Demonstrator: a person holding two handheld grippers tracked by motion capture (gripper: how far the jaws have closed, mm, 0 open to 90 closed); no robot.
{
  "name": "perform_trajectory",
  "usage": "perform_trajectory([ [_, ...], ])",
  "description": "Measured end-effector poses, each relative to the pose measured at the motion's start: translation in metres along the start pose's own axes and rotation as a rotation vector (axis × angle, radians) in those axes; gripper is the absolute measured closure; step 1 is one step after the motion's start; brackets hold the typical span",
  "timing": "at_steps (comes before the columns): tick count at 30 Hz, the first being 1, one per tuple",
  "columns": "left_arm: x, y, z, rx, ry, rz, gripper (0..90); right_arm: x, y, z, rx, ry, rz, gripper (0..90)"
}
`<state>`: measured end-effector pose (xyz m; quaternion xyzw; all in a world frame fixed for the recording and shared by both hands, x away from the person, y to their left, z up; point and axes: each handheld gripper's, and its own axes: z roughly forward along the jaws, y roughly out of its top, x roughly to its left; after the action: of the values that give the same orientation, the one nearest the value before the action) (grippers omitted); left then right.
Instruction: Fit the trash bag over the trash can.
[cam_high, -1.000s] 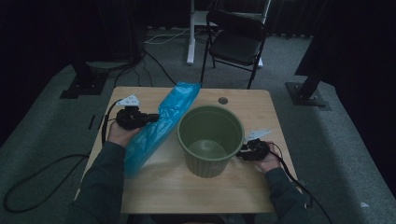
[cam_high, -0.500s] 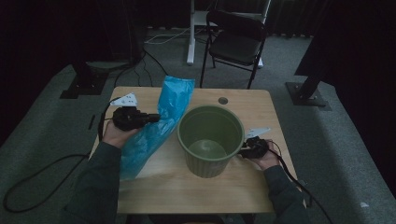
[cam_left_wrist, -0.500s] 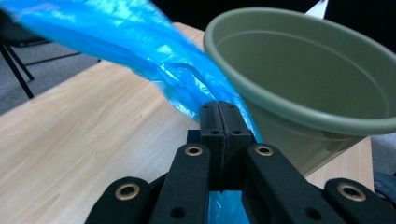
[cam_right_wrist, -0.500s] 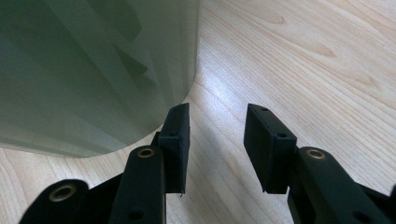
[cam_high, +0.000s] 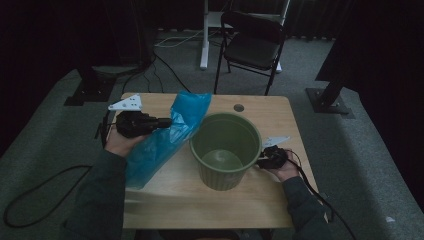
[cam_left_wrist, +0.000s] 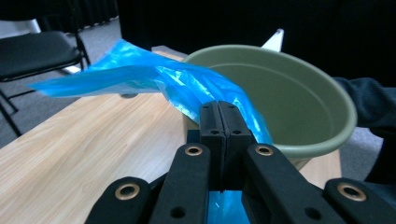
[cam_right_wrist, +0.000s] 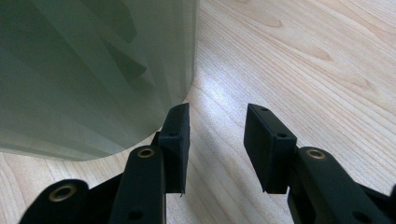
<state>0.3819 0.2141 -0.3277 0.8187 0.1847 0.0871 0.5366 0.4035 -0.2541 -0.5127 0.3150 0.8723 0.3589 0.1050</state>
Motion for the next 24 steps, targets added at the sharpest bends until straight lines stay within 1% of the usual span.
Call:
perform_trajectory([
  [4, -0.006, 0.007, -0.001, -0.01, -0.038, 0.025, 89.6, 0.0, 0.0, 0.0, -0.001, 0.0, -0.002, 60.4],
  [11, -0.018, 0.018, -0.004, -0.022, -0.092, 0.071, 89.5, 0.0, 0.0, 0.0, 0.002, 0.003, 0.0, 60.4],
  [15, -0.025, 0.022, -0.003, -0.027, -0.137, 0.091, 89.5, 0.001, -0.001, 0.0, 0.002, 0.002, 0.001, 60.4],
  [17, -0.027, 0.023, -0.001, -0.021, -0.16, 0.101, 89.5, 0.001, -0.001, -0.001, 0.001, 0.001, 0.003, 60.4],
  [20, -0.031, 0.022, 0.003, -0.015, -0.207, 0.112, 89.5, 0.001, -0.001, -0.001, 0.001, 0.0, 0.003, 60.4],
  [22, -0.033, 0.022, 0.006, 0.003, -0.241, 0.124, 89.5, 0.001, -0.002, -0.002, 0.0, -0.002, 0.003, 60.4],
  [24, -0.034, 0.022, 0.008, 0.018, -0.264, 0.13, 89.4, 0.0, -0.002, -0.002, -0.002, -0.001, 0.006, 60.4],
])
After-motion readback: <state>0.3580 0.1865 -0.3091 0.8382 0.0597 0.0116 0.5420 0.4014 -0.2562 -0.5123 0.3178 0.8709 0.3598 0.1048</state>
